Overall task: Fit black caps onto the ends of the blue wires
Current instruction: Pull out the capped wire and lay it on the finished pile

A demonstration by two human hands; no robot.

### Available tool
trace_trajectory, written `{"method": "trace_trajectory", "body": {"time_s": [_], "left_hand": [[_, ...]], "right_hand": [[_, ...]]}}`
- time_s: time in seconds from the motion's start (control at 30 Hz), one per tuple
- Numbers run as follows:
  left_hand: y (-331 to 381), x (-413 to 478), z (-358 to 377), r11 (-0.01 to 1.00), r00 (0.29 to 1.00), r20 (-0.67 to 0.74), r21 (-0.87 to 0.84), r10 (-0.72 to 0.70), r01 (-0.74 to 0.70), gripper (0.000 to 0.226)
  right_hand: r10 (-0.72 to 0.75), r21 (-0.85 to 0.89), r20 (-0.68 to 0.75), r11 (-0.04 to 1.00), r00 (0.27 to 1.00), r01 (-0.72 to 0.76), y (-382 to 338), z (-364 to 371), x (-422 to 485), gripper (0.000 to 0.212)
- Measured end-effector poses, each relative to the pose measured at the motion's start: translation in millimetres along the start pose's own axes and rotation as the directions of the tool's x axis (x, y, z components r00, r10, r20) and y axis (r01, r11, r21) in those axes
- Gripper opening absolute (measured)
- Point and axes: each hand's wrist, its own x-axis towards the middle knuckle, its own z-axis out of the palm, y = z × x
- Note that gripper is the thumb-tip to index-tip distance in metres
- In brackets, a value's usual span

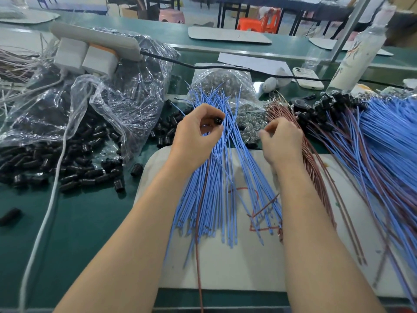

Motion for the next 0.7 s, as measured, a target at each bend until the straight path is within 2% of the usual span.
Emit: {"method": "trace_trajectory", "body": {"time_s": [0.07, 0.13, 0.27, 0.33, 0.47, 0.6, 0.7], "left_hand": [[0, -1, 1, 1.0, 1.0, -0.006, -0.001, 0.007, -0.007, 0.017], [-1, 0, 1, 1.0, 1.0, -0.023, 0.009, 0.014, -0.014, 0.017], [-2, 2, 2, 1.0, 0.998, -0.049, -0.003, 0.024, -0.024, 0.019], [-2, 2, 2, 0.999, 0.998, -0.06, -0.013, 0.031, -0.032, 0.02], [-2, 1, 2, 0.999, 0.997, -0.066, -0.006, 0.047, -0.048, 0.017], [-3, 0, 3, 0.997, 0.995, -0.068, 0.014, 0.072, -0.071, 0.018], [-2, -2, 5, 0.994, 0.992, -0.072, 0.035, 0.108, -0.106, 0.018]], "right_hand": [[-0.086, 0.28, -0.043, 0.955, 0.995, 0.095, -8, -10, -8, 0.005], [-0.173, 0.491, -0.028, 0.856, 0.984, 0.165, -20, -18, -17, 0.006], [-0.291, 0.717, 0.046, 0.675, 0.956, 0.172, -43, -20, -29, 0.014], [-0.293, 0.748, 0.057, 0.645, 0.954, 0.153, -48, -19, -31, 0.014], [-0.306, 0.737, 0.044, 0.652, 0.951, 0.176, -49, -17, -33, 0.015], [-0.281, 0.627, -0.069, 0.734, 0.957, 0.26, -48, -13, -33, 0.019], [-0.292, 0.592, -0.075, 0.756, 0.953, 0.278, -50, -9, -34, 0.013]]}}
